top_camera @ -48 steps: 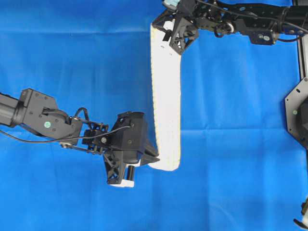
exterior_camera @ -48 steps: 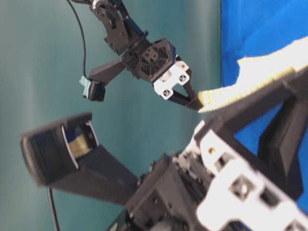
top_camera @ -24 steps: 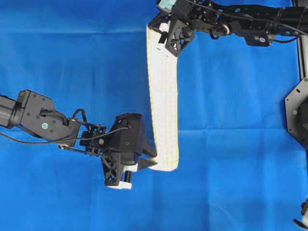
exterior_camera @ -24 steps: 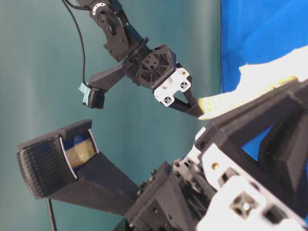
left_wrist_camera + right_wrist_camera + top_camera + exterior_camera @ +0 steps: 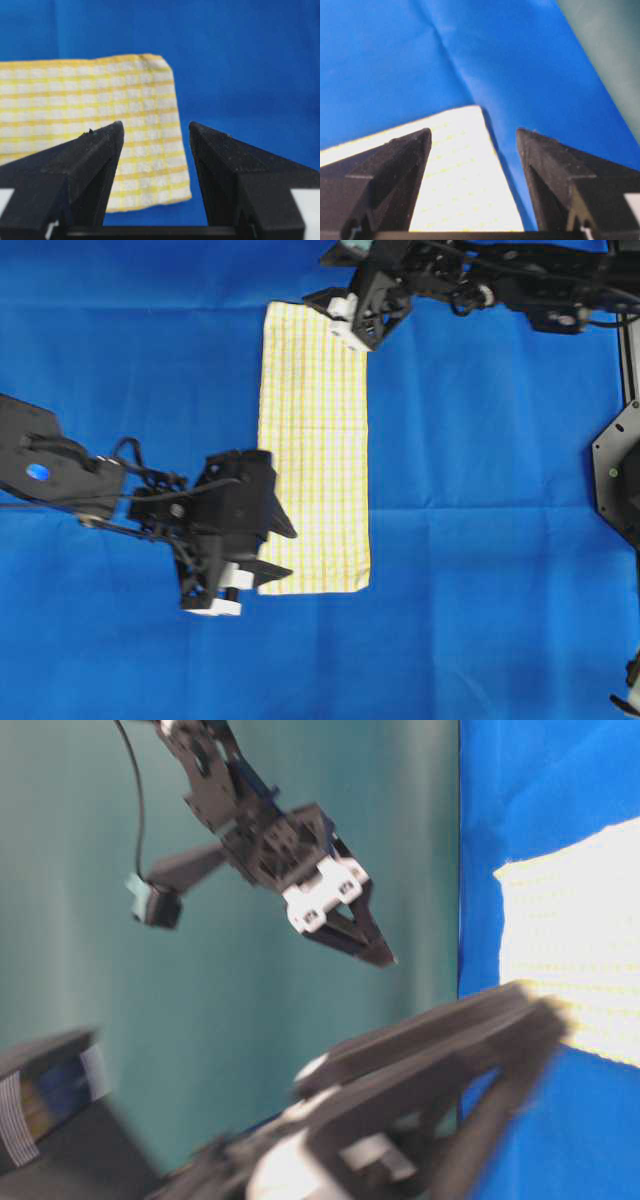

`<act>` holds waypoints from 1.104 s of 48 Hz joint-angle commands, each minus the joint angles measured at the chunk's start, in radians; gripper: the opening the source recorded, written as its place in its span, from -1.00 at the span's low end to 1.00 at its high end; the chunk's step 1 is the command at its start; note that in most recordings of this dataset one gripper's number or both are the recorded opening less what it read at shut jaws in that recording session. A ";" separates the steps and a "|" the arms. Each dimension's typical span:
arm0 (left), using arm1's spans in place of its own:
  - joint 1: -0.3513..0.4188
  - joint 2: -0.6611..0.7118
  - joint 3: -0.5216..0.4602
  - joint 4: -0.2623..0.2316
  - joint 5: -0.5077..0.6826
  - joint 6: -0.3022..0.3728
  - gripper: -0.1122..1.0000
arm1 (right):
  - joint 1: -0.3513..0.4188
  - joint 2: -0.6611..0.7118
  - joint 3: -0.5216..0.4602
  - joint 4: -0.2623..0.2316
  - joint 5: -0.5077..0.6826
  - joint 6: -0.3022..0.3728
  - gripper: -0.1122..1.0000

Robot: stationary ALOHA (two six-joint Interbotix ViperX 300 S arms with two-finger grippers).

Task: Fold the yellow towel.
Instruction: 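Lay the strip down vertically and open both grippers, then move both grippers to the strip's top end and pinch its corners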

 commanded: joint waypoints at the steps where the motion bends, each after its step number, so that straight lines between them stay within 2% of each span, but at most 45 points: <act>1: 0.035 -0.074 0.006 0.005 -0.002 0.003 0.04 | 0.008 -0.078 0.029 -0.002 -0.006 0.002 0.43; 8: 0.118 -0.133 0.051 0.008 -0.025 0.006 0.04 | 0.040 -0.175 0.124 -0.003 -0.032 0.002 0.43; 14: 0.198 -0.167 0.095 0.009 -0.074 0.043 0.10 | 0.077 -0.247 0.206 -0.002 -0.069 0.002 0.43; 21: 0.249 -0.193 0.127 0.009 -0.095 0.078 0.11 | 0.106 -0.324 0.288 -0.003 -0.083 0.012 0.43; 28: 0.275 -0.206 0.153 0.009 -0.110 0.080 0.11 | 0.117 -0.387 0.344 0.000 -0.094 0.014 0.43; 41: 0.318 -0.183 0.163 0.009 -0.163 0.084 0.14 | 0.091 -0.359 0.325 -0.002 -0.106 0.012 0.44; 47: 0.371 -0.138 0.163 0.009 -0.215 0.106 0.36 | 0.037 -0.304 0.290 -0.002 -0.104 0.012 0.49; 53: 0.437 -0.069 0.160 0.009 -0.270 0.158 0.63 | -0.021 -0.219 0.250 -0.002 -0.103 0.012 0.59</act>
